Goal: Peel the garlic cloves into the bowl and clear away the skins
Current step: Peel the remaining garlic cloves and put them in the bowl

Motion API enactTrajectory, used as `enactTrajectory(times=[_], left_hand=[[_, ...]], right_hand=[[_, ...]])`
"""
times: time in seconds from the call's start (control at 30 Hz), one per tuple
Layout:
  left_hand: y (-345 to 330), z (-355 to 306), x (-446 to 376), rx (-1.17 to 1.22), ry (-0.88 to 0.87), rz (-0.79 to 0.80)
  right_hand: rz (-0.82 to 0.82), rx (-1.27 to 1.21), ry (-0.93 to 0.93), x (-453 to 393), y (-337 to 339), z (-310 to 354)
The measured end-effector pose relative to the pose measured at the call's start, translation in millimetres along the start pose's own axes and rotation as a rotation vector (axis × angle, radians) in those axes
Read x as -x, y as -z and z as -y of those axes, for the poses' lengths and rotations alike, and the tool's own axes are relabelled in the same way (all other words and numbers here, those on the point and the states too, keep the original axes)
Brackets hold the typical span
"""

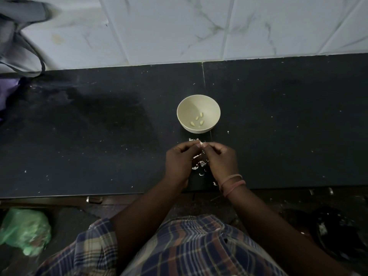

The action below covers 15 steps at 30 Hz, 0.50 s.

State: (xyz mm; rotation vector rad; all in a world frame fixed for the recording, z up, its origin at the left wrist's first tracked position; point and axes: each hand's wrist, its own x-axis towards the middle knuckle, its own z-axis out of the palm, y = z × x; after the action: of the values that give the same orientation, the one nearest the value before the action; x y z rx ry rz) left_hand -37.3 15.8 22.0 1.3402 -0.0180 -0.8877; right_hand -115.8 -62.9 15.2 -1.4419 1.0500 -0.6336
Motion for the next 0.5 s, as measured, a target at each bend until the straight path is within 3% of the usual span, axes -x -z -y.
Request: enactTrajectory(times=[0.13, 0.5], left_hand=[[1, 1, -1, 0.035, -0.012, 0.025], [3, -3, 3, 0.024, -0.103, 0.036]], right_hand=[[-0.016, 0.165, 0.168, 1, 2, 2], [0.07, 0.176, 0.188, -2, 10, 15]])
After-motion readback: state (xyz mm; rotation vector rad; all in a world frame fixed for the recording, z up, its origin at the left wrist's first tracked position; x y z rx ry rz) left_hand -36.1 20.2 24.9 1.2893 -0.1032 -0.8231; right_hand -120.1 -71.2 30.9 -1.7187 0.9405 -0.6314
